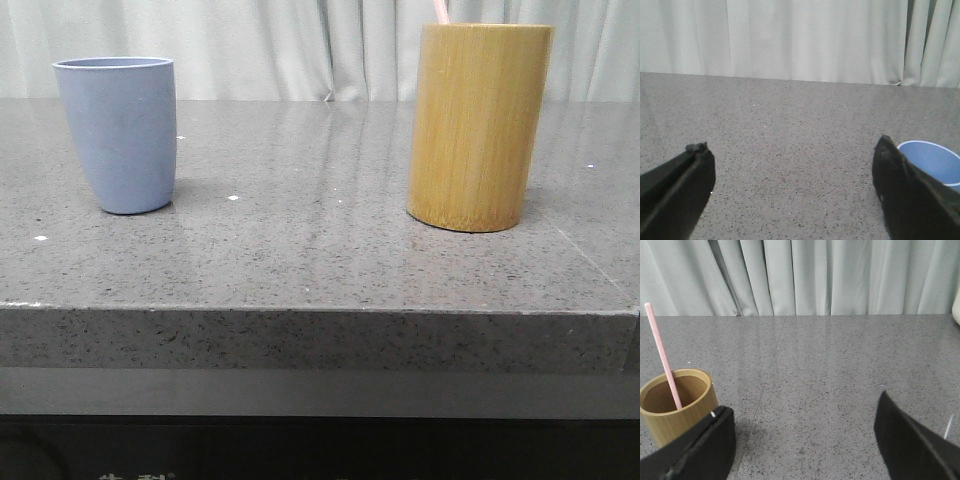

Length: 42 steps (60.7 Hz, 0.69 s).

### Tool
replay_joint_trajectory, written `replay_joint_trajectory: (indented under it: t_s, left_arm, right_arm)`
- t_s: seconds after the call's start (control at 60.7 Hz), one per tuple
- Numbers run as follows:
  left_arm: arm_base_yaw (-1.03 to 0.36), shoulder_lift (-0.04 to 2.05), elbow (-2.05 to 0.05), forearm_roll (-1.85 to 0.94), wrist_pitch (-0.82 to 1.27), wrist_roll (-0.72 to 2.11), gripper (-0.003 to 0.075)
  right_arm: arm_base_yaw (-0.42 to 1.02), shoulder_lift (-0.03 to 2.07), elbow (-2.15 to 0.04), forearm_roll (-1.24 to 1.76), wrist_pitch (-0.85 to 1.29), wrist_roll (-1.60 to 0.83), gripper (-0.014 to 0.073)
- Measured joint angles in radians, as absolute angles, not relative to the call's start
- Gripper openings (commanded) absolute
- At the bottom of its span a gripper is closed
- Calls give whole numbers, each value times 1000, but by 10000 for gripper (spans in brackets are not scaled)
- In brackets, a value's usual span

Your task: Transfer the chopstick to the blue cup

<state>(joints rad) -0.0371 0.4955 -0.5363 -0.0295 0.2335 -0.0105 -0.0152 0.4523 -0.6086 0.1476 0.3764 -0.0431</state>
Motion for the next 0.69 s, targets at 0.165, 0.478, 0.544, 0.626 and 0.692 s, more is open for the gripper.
replay_joint_trajectory:
  t_s: [0.165, 0.478, 0.544, 0.626, 0.692]
  left_arm:
    - [-92, 588, -641, -42, 361, 52, 598]
    - [-318, 943, -993, -42, 582, 113, 598]
    - [-362, 1037, -1114, -42, 667, 113, 598]
    - [-400, 1135, -1224, -42, 777, 113, 597]
    - [-423, 1214, -1305, -42, 849, 113, 597]
  right_arm:
    - [-15, 452, -609, 148, 376, -43, 586]
    - [-15, 452, -609, 148, 376, -43, 586]
    - [-15, 452, -609, 149, 376, -43, 586]
    - [-15, 452, -609, 149, 376, -43, 586]
    - [-15, 452, -609, 149, 376, -43, 586]
